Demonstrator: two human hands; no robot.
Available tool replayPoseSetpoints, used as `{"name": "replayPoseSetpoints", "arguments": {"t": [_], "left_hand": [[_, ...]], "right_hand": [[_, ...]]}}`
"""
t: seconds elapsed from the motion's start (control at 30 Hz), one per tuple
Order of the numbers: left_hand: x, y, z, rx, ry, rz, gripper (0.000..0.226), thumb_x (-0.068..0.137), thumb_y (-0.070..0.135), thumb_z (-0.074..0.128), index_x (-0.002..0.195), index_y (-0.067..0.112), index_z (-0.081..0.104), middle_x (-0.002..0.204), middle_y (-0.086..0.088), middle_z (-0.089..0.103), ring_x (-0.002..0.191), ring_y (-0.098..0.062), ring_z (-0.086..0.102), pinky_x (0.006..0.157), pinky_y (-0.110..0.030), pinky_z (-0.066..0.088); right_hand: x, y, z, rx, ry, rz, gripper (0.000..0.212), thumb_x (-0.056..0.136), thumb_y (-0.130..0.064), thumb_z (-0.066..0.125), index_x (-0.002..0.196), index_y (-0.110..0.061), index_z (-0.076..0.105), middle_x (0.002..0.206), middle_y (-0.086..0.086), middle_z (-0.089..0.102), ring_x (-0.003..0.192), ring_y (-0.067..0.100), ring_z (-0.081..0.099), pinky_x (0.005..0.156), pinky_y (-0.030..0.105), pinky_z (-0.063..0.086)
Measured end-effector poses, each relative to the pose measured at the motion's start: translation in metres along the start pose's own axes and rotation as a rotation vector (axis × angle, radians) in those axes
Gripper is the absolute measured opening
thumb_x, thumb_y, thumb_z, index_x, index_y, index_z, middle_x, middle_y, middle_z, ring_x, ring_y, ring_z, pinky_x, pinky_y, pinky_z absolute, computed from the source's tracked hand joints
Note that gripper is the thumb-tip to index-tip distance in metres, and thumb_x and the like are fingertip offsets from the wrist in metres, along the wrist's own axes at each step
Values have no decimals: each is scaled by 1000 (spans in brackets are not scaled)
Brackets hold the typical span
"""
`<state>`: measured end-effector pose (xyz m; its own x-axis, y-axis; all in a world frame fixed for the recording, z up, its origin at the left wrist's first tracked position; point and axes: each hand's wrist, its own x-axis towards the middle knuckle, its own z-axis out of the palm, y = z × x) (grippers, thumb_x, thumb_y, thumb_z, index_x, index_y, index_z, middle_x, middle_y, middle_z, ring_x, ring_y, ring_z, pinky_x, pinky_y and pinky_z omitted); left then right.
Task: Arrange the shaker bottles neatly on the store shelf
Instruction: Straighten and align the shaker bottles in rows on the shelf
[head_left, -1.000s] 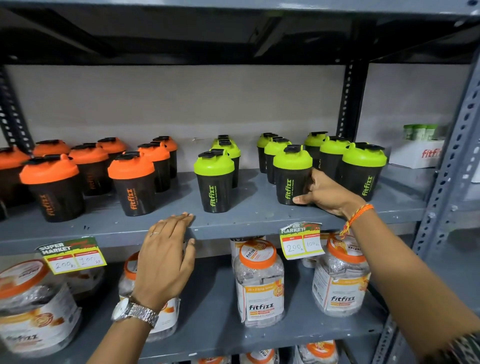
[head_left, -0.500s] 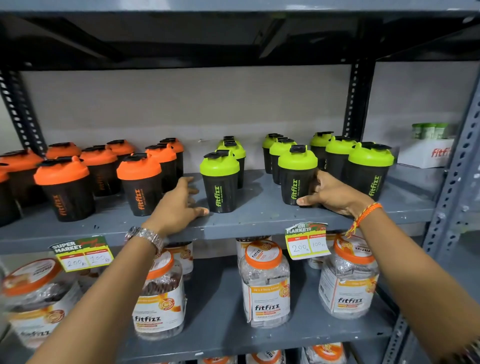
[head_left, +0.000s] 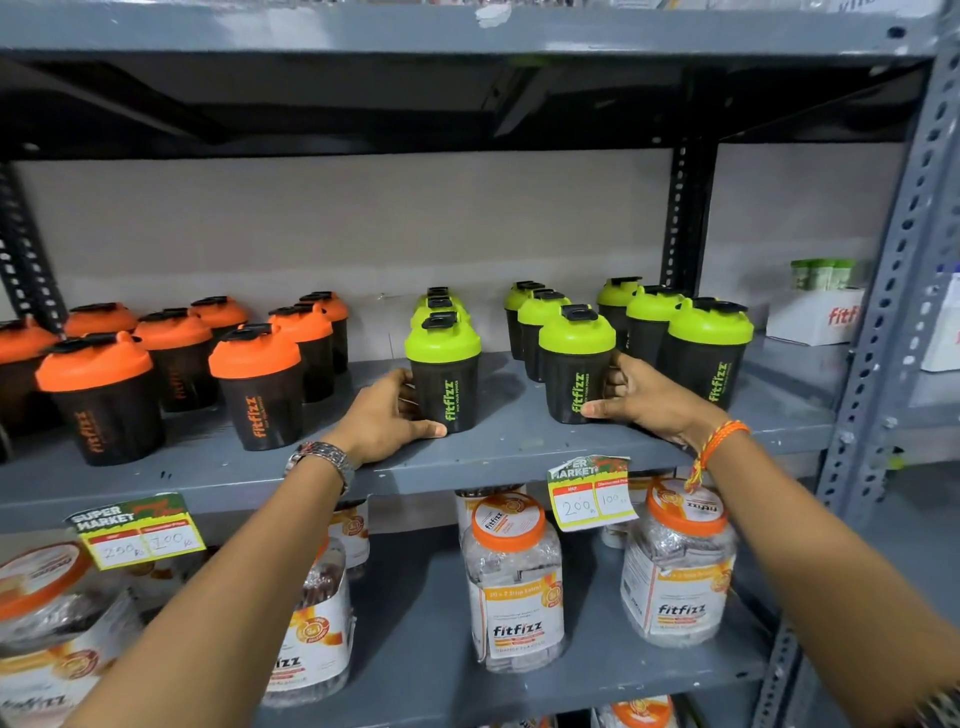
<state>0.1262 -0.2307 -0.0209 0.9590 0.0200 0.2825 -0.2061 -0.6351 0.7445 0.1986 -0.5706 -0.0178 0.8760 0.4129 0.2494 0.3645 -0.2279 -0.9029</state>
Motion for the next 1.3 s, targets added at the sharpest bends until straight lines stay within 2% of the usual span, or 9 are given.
{"name": "replayPoseSetpoints", "arguments": {"t": [0.17,0.37,0.53,0.7,0.87,1.03,1.3], "left_hand": [[2,5,9,48,22,16,76,71,18,90,134,12,50,122,-9,70,112,-22,68,105,-47,52],[-3,4,12,124,80,53,75,72,25,89,135,12,52,127,-9,69,113,-23,67,104,-46,53],[-7,6,12,152,75,57,75,74,26,88,138,12,51,129,-10,69,114,-23,67,105,-44,53],[-9,7,11,155,79,54,76,74,26,88,138,13,50,128,-10,69,113,-23,67,104,-44,53],[-9,6,11,144,80,57,73,73,25,89,135,12,53,124,-9,71,111,-22,69,103,-43,54],[-9,5,11,134,76,52,73,73,24,89,136,13,52,125,-10,71,110,-22,69,104,-45,54],[-9,6,11,133,73,48,74,73,24,89,137,12,52,126,-10,70,110,-22,69,104,-43,54]], "right_hand": [[-2,1,1,-30,48,-1,79,68,1,84,136,-14,46,125,7,65,117,19,64,103,40,50],[-5,1,1,-38,46,-7,76,73,7,78,138,-12,45,131,10,61,120,21,61,106,39,47],[-10,0,1,-20,20,-5,66,75,8,76,131,-16,50,124,9,65,116,19,63,101,34,51],[-11,-1,2,-21,42,-4,63,74,6,77,126,-19,52,123,8,66,116,19,64,102,36,50],[-12,0,2,-38,77,-19,64,72,6,80,125,-19,53,117,4,68,112,17,66,98,34,53],[-12,-2,2,-45,75,-7,65,71,5,80,126,-17,53,116,4,68,111,16,66,91,26,55],[-13,-4,2,-41,67,18,66,73,9,77,131,-10,51,118,7,68,110,15,66,88,24,56]]}}
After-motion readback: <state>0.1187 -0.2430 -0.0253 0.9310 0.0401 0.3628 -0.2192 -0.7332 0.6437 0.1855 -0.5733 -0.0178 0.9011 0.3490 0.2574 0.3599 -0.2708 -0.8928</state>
